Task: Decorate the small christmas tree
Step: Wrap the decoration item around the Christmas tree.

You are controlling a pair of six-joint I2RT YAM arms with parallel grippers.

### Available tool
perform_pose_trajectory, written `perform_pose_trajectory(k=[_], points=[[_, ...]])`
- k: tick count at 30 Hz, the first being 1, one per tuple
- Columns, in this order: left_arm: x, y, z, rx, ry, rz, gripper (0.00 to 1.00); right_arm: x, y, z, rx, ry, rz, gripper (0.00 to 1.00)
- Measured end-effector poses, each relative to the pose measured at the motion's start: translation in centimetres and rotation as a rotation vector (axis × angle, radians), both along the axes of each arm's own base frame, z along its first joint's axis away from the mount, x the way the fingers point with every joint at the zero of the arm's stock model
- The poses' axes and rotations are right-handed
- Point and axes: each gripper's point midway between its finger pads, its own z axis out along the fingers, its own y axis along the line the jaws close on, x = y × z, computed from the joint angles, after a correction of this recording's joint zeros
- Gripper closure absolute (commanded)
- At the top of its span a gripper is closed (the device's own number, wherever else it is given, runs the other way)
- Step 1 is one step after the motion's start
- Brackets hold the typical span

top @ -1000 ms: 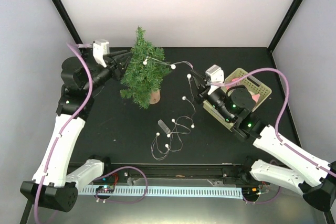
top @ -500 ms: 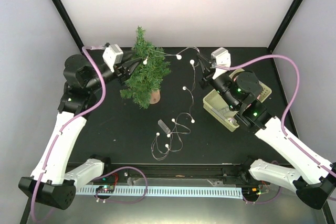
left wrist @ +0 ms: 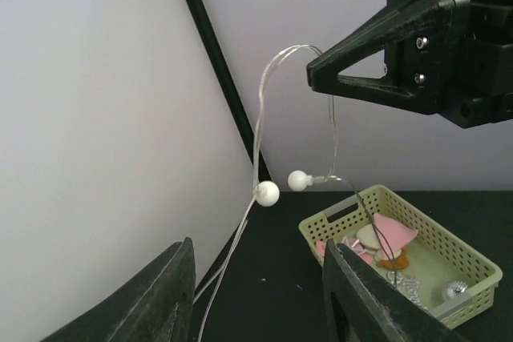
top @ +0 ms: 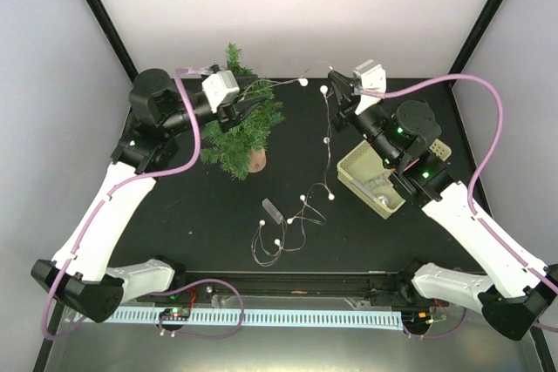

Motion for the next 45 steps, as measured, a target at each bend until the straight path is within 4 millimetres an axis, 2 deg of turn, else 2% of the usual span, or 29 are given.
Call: perform_pose_trajectory(k=[6,14,18,21,30,35,39,45], points=[[0.7,-2.6,-0.5,0.050,-0.033,-0.048,0.50,-0.3,0.9,0.8,-0.014,-0.003,0.050,0.99],[2.5,-5.4,-2.0,0.117,-0.040,-0.046,0.51,-0.8,1.4,1.7,-0.027,-0.023,0.091,0.99],[3.6,-5.5,-3.1,0.155,-0.045,-0.007,0.63,-0.8,1.5,1.6,-0.033,-0.024,0.098,0.99],[4.3,-5.4,-3.5,0.174,-0.057,0.027,0.68,-0.9,1.6,1.8,-0.032,-0.026,0.106,0.99],[4.9,-5.2,-3.0,0.197,-0.121,0.067,0.89,-0.9,1.9,2.7,-0.025,-0.040,0.121,0.99],[5.2,-5.0,-1.9,0.182,-0.159,0.097,0.93,-0.2,2.0,2.5,-0.030,-0.034,0.112,0.99],[5.6,-4.9,-1.3,0.171,-0.177,0.120,0.98,1.2,2.4,1.8,-0.040,-0.013,0.101,0.99],[6.5,-5.0,-0.2,0.160,-0.192,0.145,0.98,3.1,3.0,0.8,-0.039,0.027,0.089,0.99]])
